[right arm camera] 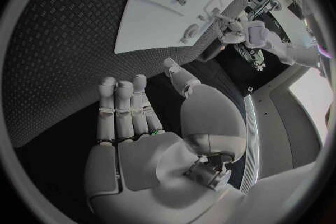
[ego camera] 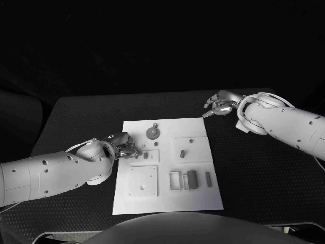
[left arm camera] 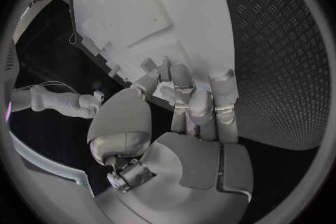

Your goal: Assemble the parts on the task board

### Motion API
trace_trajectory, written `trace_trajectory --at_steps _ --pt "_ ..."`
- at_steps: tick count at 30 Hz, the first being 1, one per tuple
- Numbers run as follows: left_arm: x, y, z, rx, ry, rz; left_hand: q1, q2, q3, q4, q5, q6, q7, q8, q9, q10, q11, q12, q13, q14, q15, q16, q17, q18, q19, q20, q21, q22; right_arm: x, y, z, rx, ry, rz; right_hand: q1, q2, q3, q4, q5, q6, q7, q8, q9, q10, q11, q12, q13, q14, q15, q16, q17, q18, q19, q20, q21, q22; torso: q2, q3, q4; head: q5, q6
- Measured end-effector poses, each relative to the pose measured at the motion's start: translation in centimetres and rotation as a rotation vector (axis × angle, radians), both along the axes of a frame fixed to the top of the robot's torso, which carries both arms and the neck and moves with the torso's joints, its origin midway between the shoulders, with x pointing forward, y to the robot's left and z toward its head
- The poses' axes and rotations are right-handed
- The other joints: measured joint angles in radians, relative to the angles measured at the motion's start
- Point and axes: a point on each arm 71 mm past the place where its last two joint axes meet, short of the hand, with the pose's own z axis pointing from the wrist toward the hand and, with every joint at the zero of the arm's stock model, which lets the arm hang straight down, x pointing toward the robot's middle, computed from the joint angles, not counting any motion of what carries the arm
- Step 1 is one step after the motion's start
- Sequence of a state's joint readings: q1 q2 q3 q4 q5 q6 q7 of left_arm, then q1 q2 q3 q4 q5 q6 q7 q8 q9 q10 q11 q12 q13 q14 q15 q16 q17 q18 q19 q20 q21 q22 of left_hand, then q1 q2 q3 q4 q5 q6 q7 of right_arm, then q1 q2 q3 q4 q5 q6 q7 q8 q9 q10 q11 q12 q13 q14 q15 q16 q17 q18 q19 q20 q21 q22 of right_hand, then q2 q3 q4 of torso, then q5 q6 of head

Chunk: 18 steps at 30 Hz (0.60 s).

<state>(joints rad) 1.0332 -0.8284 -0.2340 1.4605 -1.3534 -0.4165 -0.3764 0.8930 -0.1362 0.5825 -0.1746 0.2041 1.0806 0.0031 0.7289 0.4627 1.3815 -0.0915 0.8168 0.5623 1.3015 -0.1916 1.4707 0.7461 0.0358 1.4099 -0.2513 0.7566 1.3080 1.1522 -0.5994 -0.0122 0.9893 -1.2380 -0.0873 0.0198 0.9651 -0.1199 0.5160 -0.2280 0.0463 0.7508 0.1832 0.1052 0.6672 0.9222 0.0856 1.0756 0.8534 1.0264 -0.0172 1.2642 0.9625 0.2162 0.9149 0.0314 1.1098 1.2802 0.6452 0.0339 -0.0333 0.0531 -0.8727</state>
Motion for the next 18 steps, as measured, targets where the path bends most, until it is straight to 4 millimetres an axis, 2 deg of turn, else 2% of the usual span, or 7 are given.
trace_trajectory --at_steps 9,12,15,18 --pt "-0.07 0.03 -0.11 0.003 0.006 0.000 -0.020 -0.033 -0.010 0.019 0.002 0.001 -0.001 0.003 -0.004 0.000 0.000 0.000 0.001 0.000 0.000 0.000 0.000 0.002 0.004 -0.004 0.000 0.000 0.00 -0.17 -0.02 -0.001 0.000 -0.003 0.000 0.000 0.000 0.000 0.000 0.000 0.000 0.000 0.000 0.000 0.000 0.000 0.000 -0.001 0.001 0.000 0.000 0.000 0.001 0.001 0.000 0.000 0.000 0.0001 0.0000 0.000 0.000" --pt "-0.09 0.04 -0.13 0.003 0.007 0.000 -0.023 -0.036 -0.009 0.024 0.002 0.002 -0.002 0.003 -0.005 0.000 -0.001 0.000 0.001 0.000 0.000 0.000 0.000 0.003 0.004 -0.004 -0.001 0.000 0.00 -0.20 -0.02 -0.001 0.000 -0.003 0.000 0.000 0.000 0.000 0.000 0.000 0.000 0.000 0.000 0.000 0.000 0.000 0.000 -0.001 0.001 0.000 0.000 0.000 0.001 0.001 0.000 0.000 0.000 0.0001 0.0000 0.000 0.000" --pt "-0.09 0.03 -0.14 0.003 0.007 0.000 -0.034 -0.025 -0.052 0.011 0.051 0.002 -0.002 0.009 -0.008 0.001 -0.001 0.004 0.003 -0.002 -0.002 0.007 0.000 0.004 0.004 -0.004 -0.001 0.000 0.00 -0.16 -0.02 -0.001 0.000 -0.003 0.000 0.000 0.000 0.000 0.000 0.000 0.000 0.000 0.000 0.000 0.000 0.000 -0.001 -0.001 0.001 0.000 0.000 0.000 0.001 0.001 0.000 0.000 0.000 0.0001 -0.0001 0.000 0.000" --pt "-0.09 0.02 -0.14 0.003 0.007 0.000 -0.041 -0.022 -0.062 0.005 0.056 0.003 -0.004 0.009 -0.007 0.002 -0.004 0.004 0.003 -0.005 -0.005 0.008 0.000 0.008 0.004 -0.004 -0.001 0.000 -0.01 -0.13 -0.02 -0.001 0.001 -0.002 0.000 0.000 0.000 0.000 0.000 0.000 0.000 0.000 0.000 0.000 0.000 0.000 -0.001 -0.001 0.001 0.000 0.000 0.000 0.001 0.002 0.000 0.000 0.000 0.0001 -0.0001 0.000 0.000"
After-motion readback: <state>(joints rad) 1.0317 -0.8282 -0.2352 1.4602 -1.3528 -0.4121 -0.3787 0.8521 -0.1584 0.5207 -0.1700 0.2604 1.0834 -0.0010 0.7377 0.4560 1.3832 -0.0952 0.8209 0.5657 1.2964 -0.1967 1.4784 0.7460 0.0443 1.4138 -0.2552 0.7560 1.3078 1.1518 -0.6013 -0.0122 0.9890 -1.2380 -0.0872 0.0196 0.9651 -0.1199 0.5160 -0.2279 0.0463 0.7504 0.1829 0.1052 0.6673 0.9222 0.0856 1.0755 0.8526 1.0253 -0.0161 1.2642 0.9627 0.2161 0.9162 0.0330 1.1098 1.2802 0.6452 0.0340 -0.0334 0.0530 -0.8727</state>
